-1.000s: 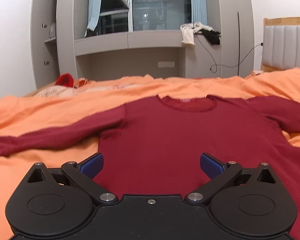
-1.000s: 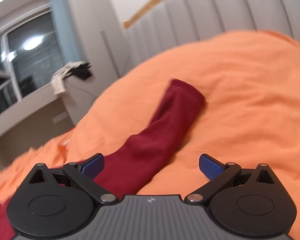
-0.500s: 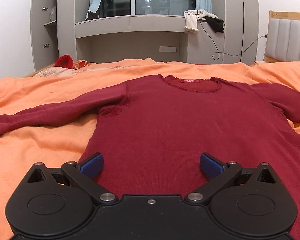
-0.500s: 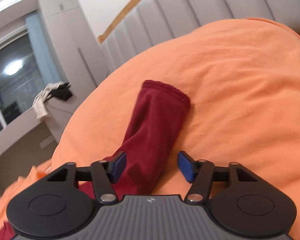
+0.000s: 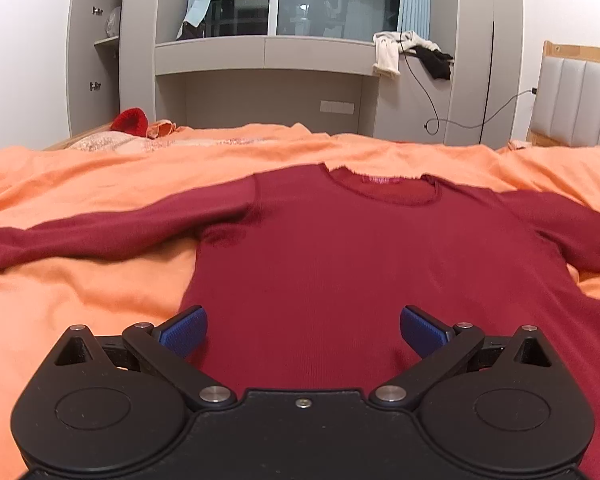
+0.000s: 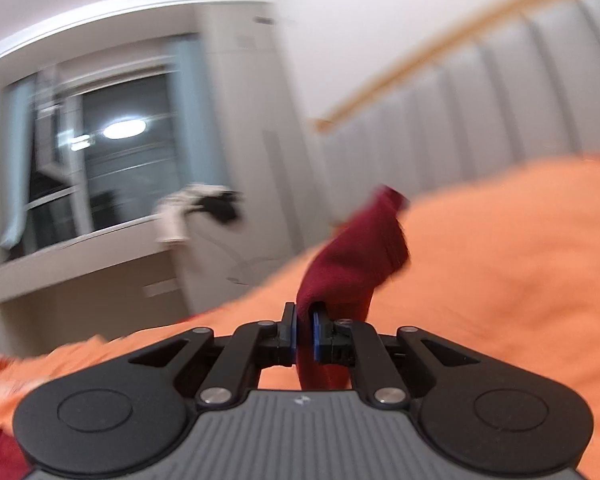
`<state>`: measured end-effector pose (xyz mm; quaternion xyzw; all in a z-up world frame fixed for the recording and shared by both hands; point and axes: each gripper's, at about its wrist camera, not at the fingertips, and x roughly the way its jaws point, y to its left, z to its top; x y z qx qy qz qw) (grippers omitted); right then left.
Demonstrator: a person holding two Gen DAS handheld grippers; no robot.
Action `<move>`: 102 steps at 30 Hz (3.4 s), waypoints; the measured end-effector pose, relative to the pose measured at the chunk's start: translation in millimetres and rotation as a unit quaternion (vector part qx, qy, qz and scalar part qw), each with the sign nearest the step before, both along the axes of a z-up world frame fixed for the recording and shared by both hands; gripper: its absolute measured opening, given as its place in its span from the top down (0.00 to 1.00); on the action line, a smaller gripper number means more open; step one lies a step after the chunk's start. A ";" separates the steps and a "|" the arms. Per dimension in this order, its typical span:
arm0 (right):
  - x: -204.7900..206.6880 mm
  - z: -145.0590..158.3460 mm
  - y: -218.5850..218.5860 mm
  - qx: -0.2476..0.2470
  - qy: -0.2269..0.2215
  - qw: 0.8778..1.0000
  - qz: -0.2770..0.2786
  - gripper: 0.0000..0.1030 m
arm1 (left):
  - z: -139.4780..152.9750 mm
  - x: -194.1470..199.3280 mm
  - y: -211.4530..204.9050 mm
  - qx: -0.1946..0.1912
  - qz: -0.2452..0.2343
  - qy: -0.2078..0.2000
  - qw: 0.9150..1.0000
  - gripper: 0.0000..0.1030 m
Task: Fold small clothes
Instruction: 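Lift the sleeve with the right gripper and lay it across the sweater body, then open the right gripper and smooth the folded sleeve flat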
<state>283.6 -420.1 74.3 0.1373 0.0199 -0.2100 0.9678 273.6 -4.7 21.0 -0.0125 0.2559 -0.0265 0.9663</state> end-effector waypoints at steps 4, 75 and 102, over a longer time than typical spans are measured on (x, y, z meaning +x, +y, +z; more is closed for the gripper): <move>15.3 26.7 59.3 -0.090 -0.006 0.994 0.057 0.92 | 10.7 -0.9 6.1 0.004 0.009 -0.022 1.000 0.01; -77.6 -29.7 238.7 -0.318 0.134 0.855 0.388 0.23 | 2.1 7.5 35.9 -0.036 0.024 0.043 0.998 0.01; 22.9 -92.6 151.6 -0.377 0.231 0.862 0.249 0.94 | -13.1 1.6 14.4 0.039 -0.002 0.076 0.996 0.00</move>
